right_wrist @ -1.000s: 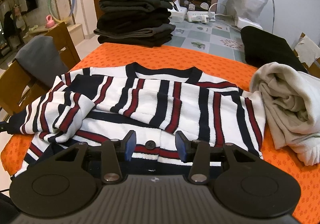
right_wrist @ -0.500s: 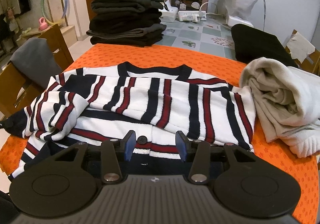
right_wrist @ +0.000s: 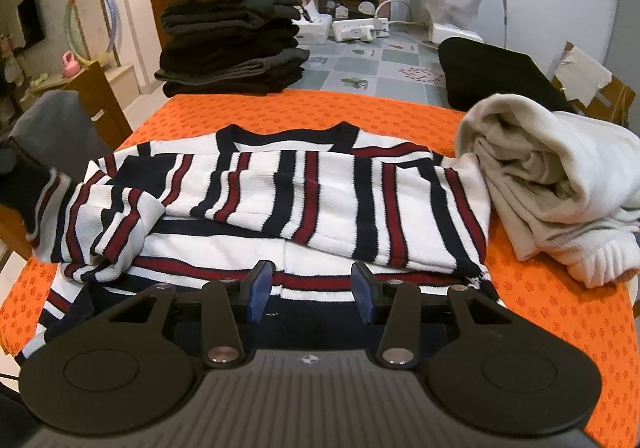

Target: Fold clothes

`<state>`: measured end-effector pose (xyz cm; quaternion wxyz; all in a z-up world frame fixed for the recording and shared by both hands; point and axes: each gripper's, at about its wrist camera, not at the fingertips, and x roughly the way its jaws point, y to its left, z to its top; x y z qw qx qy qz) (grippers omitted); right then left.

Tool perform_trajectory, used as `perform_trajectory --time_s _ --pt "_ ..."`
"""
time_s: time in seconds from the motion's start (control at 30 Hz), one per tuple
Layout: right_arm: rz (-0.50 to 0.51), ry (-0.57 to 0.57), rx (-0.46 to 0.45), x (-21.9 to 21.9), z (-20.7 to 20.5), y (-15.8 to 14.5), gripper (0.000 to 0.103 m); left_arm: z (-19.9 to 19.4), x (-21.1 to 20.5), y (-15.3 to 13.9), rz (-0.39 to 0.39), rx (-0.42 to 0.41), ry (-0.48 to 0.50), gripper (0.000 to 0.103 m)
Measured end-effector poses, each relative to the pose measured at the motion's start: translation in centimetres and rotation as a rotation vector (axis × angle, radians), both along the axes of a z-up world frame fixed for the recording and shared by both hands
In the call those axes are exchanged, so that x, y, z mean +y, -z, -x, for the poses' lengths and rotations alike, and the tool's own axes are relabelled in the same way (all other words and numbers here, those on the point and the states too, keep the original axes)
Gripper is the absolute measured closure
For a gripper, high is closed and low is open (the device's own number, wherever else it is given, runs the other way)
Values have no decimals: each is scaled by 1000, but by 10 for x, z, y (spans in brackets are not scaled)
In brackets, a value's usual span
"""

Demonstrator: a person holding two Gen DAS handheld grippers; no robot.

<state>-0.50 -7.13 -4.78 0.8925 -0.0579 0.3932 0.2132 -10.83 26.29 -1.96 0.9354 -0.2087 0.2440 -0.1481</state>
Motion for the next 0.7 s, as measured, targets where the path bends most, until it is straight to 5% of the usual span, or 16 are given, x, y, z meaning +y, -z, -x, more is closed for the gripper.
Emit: perform_trajectory --time_s 0.33,0.37,0.43,0.5,0.7 --pt "-17 104 13 -35 10 4 53 -68 -106 -4 2 7 392 93" --pt "-18 118 16 -39 11 4 53 -72 -115 -1 9 9 433 89" --pt "-18 143 22 -48 13 6 53 -77 -132 4 21 12 507 56" --pt "-17 168 29 -57 15 8 53 -79 -142 7 26 16 547 47" --pt "-61 206 88 -76 12 16 53 -80 -136 14 20 34 510 47"
